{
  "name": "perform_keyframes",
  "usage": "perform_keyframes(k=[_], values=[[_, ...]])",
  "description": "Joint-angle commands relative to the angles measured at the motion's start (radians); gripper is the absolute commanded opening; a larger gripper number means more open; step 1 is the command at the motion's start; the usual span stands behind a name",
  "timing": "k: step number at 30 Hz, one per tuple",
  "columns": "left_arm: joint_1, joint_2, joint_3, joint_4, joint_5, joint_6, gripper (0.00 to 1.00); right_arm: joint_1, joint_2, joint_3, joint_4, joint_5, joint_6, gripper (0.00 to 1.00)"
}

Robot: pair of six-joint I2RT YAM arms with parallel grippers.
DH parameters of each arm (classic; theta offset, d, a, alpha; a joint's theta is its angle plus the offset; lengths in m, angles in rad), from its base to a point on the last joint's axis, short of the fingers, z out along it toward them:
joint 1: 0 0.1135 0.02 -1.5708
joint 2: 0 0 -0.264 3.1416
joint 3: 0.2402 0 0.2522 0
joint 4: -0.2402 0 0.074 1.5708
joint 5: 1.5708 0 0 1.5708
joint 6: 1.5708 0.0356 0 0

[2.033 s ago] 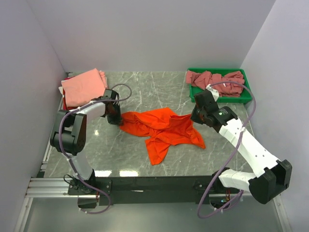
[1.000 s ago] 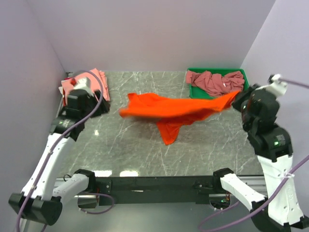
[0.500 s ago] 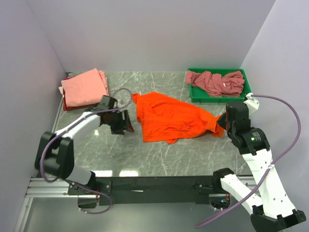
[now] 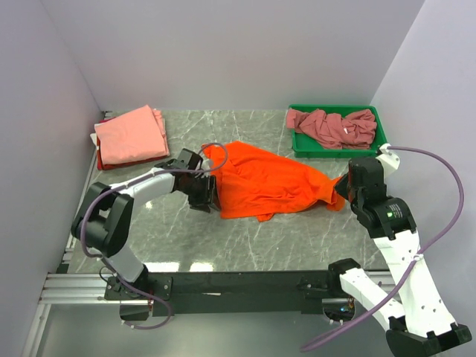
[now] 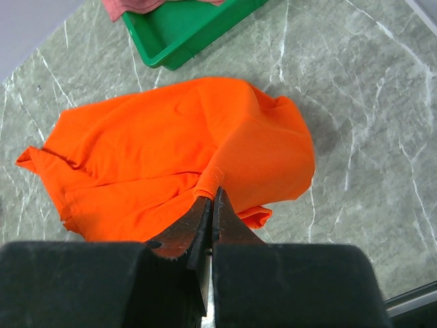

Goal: Fold and stack the t-shirts
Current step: Flatten the tshirt out

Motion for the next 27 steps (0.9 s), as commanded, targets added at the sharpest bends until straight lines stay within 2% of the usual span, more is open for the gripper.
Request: perform_keyframes(k=[1, 14, 27], values=[[-0.008, 0.029, 0.067, 0.061, 0.0, -0.019, 0.55, -0.005, -0.011, -0.005, 0.016, 0.006, 0.022, 0.0], [-0.027, 0.156, 0.136, 0.064, -0.038, -0.024, 0.42, -0.005, -0.012, -0.016, 0.013, 0.003, 0.022, 0.0], [-0.06, 0.192, 0.153, 0.073, -0.063, -0.039, 0.3, -0.005, -0.012, -0.023, 0.012, -0.001, 0.02, 0.0]])
